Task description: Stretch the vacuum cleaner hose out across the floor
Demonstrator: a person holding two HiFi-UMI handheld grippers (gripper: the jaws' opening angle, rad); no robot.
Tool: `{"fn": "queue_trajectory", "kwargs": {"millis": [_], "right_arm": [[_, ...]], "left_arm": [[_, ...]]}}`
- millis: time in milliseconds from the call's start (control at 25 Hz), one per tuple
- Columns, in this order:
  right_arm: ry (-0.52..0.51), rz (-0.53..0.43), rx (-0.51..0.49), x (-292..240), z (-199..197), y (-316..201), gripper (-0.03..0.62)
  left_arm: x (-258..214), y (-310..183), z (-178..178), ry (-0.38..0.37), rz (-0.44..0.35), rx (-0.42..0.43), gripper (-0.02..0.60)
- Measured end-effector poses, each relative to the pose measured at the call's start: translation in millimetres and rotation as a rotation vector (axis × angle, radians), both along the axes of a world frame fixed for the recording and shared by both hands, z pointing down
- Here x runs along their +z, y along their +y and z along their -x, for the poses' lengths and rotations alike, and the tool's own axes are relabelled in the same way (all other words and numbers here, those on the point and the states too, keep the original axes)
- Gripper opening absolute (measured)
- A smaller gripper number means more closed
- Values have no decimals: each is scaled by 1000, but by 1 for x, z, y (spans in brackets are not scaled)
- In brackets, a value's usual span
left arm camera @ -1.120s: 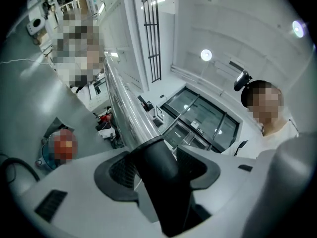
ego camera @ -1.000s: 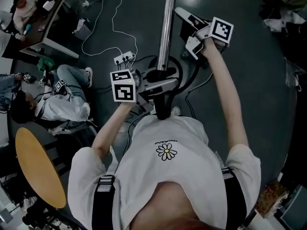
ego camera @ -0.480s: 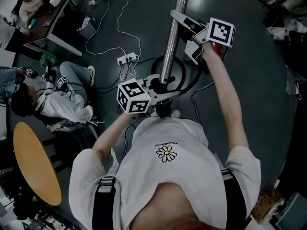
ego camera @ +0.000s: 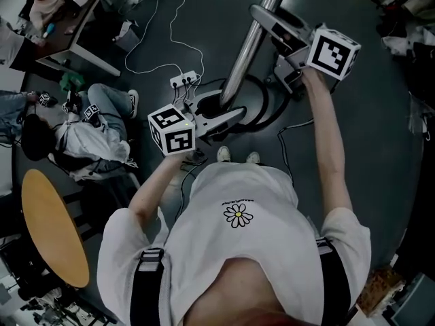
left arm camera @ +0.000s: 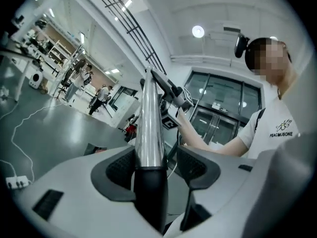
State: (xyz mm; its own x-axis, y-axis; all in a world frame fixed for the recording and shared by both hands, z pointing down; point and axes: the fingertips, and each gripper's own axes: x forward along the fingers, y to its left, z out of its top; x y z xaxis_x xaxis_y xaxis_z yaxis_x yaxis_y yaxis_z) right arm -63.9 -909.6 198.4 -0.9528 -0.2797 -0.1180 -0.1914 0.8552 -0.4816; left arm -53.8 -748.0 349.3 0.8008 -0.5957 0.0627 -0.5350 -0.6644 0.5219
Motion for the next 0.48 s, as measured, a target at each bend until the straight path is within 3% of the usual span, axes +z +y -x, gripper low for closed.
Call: {"fn": "queue_trajectory", "kwargs": {"millis": [120, 160, 240, 360, 480], "right_arm": [[47, -67, 42, -3, -5, 2, 216], [72, -88, 54, -1, -8, 1, 216], [124, -121, 64, 5, -13, 2, 216], [150, -133, 8, 15, -8, 17, 216], [171, -130, -79, 34, 10, 44, 224]], "left_arm": [[-21, 1, 31, 124, -79, -126, 244], [-31, 0, 43, 135, -122, -178, 244], [-53, -12, 59, 88, -208, -236, 244], [-92, -41, 58, 10, -297, -216, 244], [-137, -67, 52, 47, -342, -181, 244]]}}
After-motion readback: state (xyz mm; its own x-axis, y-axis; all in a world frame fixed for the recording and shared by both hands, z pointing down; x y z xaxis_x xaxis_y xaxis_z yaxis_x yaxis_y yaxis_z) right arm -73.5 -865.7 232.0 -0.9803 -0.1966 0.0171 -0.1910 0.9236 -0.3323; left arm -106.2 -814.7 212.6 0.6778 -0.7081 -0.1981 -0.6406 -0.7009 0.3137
